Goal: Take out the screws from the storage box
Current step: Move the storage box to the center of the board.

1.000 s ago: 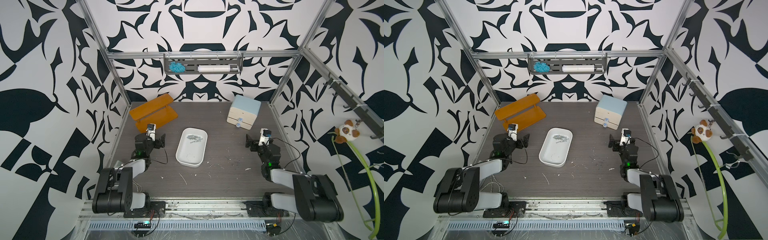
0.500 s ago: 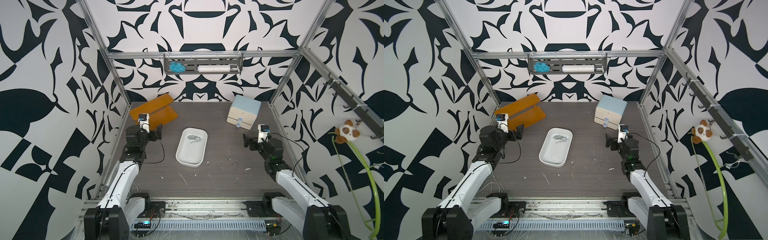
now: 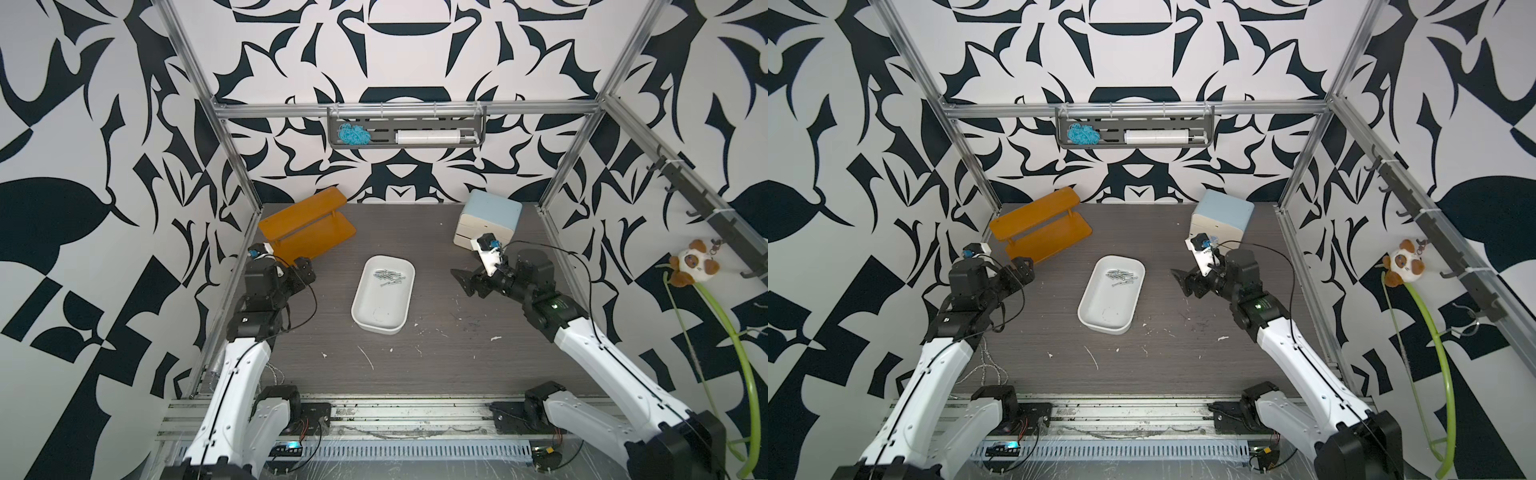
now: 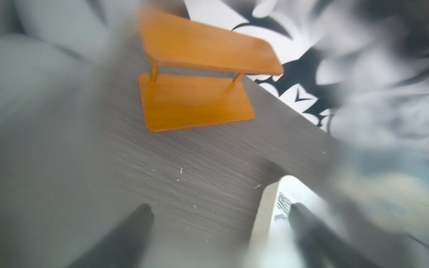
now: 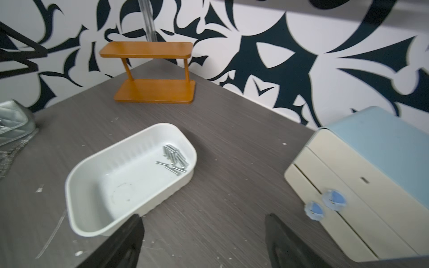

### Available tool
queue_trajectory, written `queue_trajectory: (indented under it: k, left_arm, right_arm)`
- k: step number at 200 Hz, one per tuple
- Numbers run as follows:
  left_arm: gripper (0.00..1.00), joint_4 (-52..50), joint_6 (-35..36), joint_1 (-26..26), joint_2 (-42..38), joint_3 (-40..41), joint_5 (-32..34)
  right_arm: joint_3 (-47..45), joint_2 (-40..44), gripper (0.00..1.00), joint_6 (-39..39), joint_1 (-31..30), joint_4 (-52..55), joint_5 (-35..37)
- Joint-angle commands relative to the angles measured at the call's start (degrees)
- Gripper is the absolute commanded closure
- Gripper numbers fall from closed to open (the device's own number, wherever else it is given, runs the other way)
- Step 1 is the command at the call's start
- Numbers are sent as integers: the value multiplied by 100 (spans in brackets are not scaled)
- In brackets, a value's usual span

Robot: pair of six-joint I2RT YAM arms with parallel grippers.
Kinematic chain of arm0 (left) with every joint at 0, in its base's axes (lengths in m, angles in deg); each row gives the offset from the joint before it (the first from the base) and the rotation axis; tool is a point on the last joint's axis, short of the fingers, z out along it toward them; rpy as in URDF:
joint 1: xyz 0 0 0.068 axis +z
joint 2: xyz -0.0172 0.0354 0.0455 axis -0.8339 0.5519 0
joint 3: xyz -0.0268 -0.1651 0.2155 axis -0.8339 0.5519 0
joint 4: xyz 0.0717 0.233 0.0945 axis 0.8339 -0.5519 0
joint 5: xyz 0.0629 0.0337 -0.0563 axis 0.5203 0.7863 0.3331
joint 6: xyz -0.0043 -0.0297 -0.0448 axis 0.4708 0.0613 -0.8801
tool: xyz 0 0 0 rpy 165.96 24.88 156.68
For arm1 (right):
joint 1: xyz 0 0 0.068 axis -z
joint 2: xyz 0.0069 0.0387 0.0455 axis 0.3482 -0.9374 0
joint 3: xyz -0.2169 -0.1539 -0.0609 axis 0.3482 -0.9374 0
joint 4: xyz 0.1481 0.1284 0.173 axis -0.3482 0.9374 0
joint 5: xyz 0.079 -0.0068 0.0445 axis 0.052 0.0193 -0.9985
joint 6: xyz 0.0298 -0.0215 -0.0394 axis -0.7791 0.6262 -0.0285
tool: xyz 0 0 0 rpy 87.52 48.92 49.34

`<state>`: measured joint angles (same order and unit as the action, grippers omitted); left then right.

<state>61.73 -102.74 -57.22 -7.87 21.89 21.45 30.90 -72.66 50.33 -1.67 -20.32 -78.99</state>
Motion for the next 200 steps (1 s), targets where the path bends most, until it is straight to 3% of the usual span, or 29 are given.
queue_trajectory:
  k: [1, 68, 109, 147, 200]
  left_arm:
    - [1, -583, -38, 1, -218, -225, -650]
    - [1, -1949, -32, 2, -251, -660, -1111]
    - [1, -2047, 183, 1, -414, -618, -959]
    - [1, -2057, 312, 1, -242, -652, -960]
    - [1, -2166, 476, 1, -225, -594, -1006]
  right_arm:
    - [669, -366, 26, 618, -410, 1030, -246]
    - [2319, -2048, 32, 974, -1855, 1900, -78]
    - [3543, -3541, 58, 1332, -2170, 2890, 26]
    - [4278, -4636, 56, 1644, -2346, 3394, 468]
    - [5413, -6112, 74, 1628, -2366, 3612, 855]
